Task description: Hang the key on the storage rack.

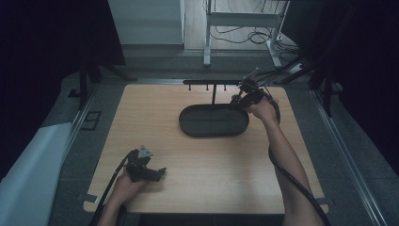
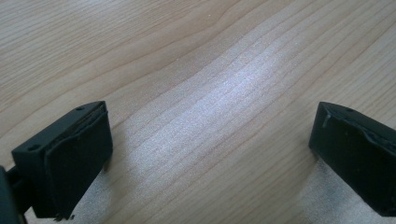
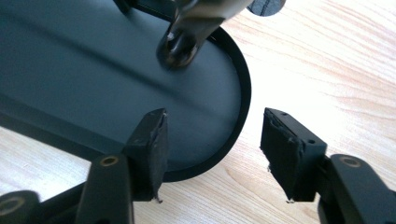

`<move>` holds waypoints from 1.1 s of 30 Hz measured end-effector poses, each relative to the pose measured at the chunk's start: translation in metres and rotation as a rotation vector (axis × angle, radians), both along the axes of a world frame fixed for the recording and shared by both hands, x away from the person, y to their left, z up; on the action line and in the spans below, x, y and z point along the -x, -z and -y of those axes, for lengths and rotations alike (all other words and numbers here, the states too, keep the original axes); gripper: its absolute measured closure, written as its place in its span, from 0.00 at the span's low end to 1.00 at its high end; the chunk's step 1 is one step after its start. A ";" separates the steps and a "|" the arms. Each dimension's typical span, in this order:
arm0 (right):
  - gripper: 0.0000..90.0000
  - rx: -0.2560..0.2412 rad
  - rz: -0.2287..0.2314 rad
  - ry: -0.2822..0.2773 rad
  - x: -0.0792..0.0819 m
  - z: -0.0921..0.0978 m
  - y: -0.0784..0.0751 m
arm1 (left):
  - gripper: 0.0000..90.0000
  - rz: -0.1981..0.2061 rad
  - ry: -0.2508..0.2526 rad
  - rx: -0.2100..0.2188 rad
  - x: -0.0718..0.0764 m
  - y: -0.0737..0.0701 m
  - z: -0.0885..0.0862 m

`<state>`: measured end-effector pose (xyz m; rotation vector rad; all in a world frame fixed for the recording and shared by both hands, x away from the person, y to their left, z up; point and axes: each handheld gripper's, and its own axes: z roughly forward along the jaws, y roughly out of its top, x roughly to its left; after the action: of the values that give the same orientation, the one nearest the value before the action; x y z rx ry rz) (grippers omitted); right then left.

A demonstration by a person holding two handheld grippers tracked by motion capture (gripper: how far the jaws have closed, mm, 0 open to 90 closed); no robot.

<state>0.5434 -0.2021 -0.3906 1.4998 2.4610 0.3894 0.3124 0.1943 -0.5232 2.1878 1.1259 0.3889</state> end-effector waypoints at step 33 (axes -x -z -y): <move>0.10 -0.056 0.076 -0.166 0.045 0.012 -0.011 | 0.00 0.000 -0.003 0.004 0.000 0.000 0.000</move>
<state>0.4983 -0.2140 -0.3794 1.2787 2.5416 0.5399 0.3122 0.1940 -0.5233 2.1834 1.1295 0.3875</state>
